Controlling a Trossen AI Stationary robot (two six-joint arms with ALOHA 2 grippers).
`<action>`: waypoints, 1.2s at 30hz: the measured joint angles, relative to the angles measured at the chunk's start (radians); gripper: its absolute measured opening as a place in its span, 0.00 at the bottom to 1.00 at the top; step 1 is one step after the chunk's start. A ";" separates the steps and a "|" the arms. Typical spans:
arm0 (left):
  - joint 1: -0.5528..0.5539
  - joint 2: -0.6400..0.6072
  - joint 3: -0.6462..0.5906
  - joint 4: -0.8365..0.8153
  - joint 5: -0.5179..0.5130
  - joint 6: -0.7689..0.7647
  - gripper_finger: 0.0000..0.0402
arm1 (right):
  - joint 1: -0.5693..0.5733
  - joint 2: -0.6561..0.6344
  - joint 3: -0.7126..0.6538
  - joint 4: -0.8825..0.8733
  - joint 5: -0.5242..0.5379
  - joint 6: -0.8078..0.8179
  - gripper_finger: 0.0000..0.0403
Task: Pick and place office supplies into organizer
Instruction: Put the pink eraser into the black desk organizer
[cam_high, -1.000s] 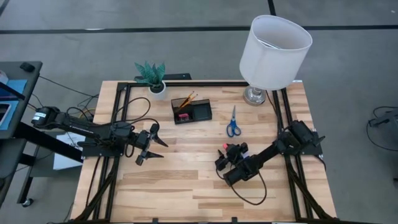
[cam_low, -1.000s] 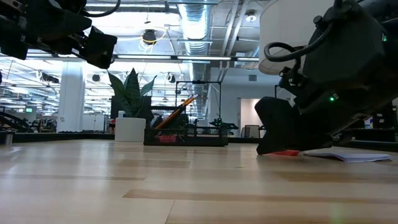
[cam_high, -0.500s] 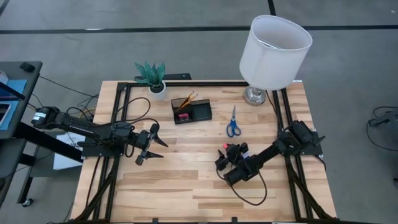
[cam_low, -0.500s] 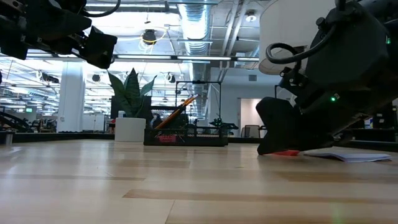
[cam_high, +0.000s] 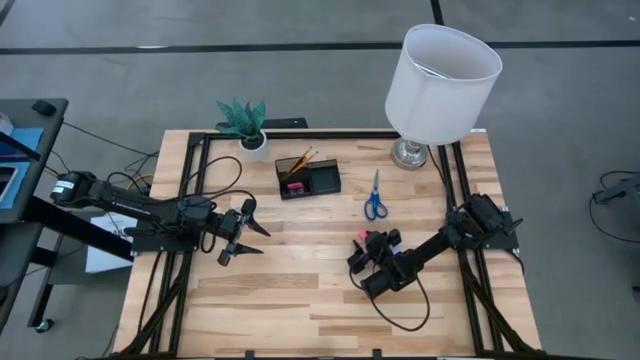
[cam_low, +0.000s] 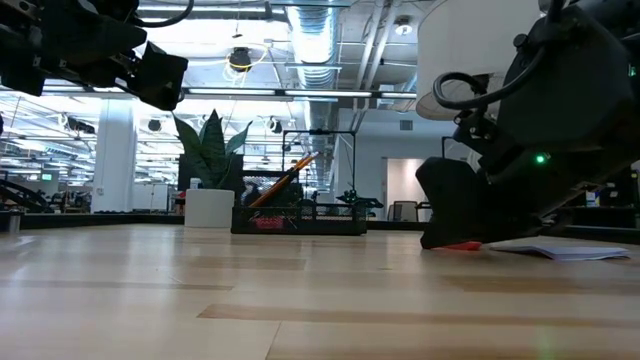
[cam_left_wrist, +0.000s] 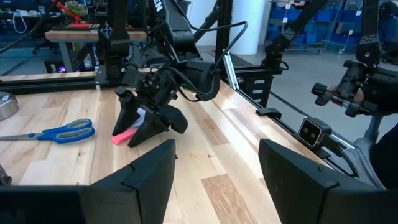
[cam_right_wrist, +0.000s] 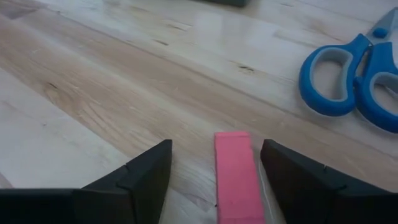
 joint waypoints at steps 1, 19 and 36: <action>0.000 0.000 0.000 0.000 0.000 0.000 0.56 | 0.000 0.000 0.000 0.000 0.000 0.000 0.59; 0.000 0.000 0.000 0.000 0.000 0.000 0.56 | 0.018 -0.004 -0.005 0.004 0.016 0.045 0.10; 0.000 0.000 0.000 -0.007 -0.001 0.000 0.56 | 0.010 0.007 0.139 -0.219 -0.044 0.025 0.09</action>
